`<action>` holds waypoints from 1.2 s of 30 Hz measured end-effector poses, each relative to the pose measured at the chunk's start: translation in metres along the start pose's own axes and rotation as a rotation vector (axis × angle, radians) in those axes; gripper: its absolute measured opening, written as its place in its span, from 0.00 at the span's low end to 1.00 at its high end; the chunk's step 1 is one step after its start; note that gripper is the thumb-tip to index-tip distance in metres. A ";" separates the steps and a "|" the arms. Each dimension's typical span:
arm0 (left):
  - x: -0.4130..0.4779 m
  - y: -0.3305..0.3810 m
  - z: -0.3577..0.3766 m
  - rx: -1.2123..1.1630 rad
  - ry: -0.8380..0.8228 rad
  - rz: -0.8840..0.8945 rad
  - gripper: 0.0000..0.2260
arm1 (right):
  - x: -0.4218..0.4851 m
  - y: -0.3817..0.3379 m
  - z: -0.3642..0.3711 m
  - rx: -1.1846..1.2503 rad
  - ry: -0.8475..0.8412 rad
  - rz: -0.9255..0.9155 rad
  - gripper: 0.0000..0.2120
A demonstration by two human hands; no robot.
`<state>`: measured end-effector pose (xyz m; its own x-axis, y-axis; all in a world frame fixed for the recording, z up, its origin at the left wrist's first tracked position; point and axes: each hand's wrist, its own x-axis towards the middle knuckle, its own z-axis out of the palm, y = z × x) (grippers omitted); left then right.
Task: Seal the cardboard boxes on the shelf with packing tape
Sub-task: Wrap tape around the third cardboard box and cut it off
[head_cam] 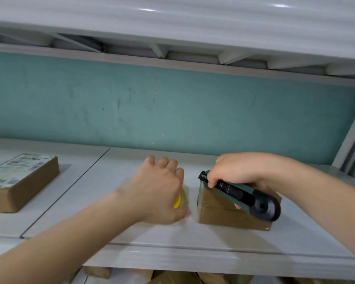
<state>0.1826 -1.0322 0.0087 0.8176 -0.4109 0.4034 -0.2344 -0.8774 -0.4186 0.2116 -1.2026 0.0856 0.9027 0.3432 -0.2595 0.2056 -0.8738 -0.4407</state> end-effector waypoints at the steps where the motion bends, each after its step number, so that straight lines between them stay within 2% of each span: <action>1: 0.003 0.011 0.001 -0.016 -0.041 -0.102 0.28 | 0.001 -0.002 0.000 -0.001 0.004 0.008 0.09; 3: 0.011 0.032 0.005 -0.007 -0.116 -0.260 0.34 | 0.004 -0.005 0.000 0.003 0.012 0.029 0.10; 5: 0.016 0.045 0.010 -0.023 -0.165 -0.323 0.35 | 0.007 -0.009 0.001 -0.010 0.026 0.049 0.11; 12: 0.009 0.024 0.027 -0.171 -0.146 -0.295 0.36 | 0.006 -0.014 0.001 0.011 0.057 0.089 0.09; 17: 0.005 0.034 0.026 -0.107 0.016 -0.336 0.18 | 0.006 -0.015 0.004 0.010 0.040 0.123 0.10; 22: 0.005 0.032 0.040 -0.081 0.257 -0.319 0.08 | 0.010 -0.019 0.008 -0.131 0.094 0.111 0.12; 27: 0.003 0.039 0.045 -0.116 0.274 -0.369 0.07 | 0.015 -0.026 0.017 -0.281 0.070 0.108 0.12; 36: 0.004 0.040 0.041 -0.127 0.297 -0.445 0.06 | 0.020 -0.035 0.019 -0.313 0.022 0.115 0.11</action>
<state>0.1977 -1.0587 -0.0402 0.6732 -0.0295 0.7389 0.0236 -0.9978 -0.0614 0.2148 -1.1588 0.0796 0.9340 0.2318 -0.2717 0.2051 -0.9709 -0.1235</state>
